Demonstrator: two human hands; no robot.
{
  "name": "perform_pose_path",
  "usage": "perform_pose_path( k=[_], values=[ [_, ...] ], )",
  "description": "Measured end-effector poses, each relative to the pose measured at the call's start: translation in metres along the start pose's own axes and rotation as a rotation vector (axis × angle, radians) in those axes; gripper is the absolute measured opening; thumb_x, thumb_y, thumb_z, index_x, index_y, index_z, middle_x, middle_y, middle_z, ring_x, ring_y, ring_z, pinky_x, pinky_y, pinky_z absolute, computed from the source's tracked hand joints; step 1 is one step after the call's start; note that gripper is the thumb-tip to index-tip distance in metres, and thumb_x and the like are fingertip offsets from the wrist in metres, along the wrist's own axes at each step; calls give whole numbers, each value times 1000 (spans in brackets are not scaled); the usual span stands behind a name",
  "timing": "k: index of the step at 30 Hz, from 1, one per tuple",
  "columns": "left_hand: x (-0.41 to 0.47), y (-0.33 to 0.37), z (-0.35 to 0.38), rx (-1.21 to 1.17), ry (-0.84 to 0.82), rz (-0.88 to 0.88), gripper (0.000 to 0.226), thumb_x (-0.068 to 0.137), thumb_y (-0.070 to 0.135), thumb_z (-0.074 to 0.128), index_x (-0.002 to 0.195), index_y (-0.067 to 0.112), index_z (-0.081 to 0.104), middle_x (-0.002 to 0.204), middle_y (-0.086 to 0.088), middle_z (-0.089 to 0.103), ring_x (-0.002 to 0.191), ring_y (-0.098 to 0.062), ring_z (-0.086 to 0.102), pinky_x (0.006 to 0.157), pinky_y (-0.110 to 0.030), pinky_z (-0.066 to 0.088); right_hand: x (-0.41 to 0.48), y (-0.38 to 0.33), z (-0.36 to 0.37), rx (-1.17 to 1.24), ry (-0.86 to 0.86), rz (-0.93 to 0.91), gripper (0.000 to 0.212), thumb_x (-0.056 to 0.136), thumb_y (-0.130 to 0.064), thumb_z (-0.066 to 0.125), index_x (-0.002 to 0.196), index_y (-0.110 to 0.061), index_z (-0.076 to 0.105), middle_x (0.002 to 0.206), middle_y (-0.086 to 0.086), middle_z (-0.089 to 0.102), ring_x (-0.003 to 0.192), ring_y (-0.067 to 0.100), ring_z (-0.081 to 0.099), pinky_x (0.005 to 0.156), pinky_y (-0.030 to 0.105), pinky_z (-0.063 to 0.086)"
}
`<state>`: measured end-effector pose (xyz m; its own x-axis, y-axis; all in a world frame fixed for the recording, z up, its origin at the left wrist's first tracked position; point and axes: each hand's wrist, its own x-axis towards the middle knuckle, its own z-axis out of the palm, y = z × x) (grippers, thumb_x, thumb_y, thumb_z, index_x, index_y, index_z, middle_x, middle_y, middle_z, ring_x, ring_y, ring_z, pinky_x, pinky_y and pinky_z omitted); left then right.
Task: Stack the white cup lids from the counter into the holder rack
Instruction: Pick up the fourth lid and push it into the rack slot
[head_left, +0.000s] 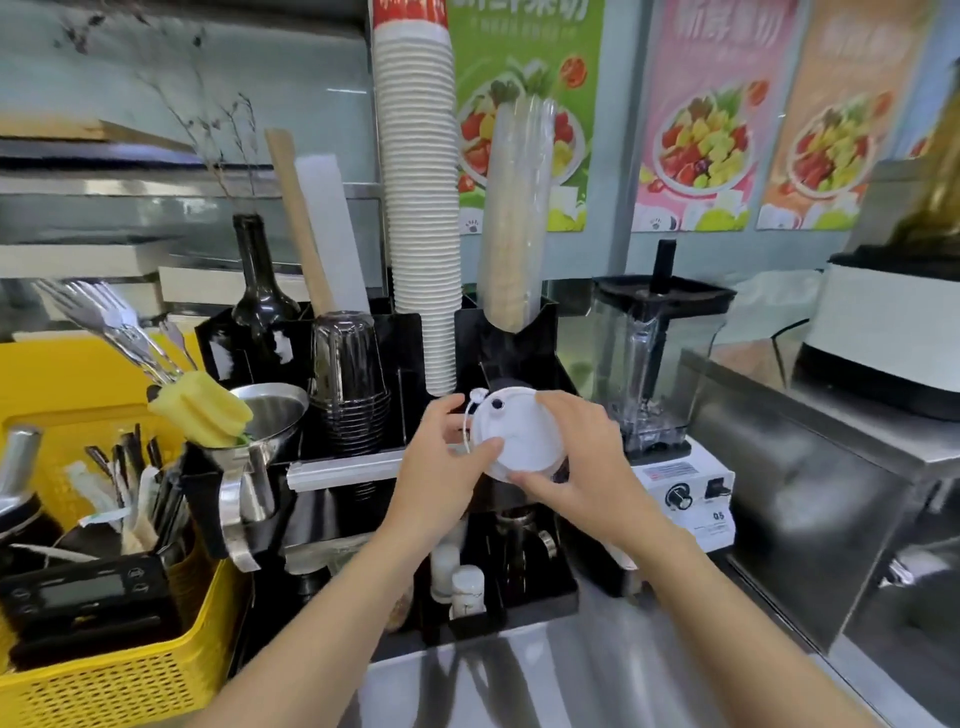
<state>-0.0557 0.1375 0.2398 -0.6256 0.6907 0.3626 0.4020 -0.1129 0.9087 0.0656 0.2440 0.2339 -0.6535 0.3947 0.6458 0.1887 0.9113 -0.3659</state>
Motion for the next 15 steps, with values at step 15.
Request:
perform_pose_path(
  k=[15],
  values=[
    [90, -11, 25, 898, -243, 328, 67, 82, 64, 40, 138, 27, 32, 146, 7, 39, 140, -15, 16, 114, -36, 4, 93, 68, -15, -303, -356, 120, 59, 79, -49, 56, 130, -23, 44, 122, 2, 53, 114, 21, 42, 95, 35, 20]
  ],
)
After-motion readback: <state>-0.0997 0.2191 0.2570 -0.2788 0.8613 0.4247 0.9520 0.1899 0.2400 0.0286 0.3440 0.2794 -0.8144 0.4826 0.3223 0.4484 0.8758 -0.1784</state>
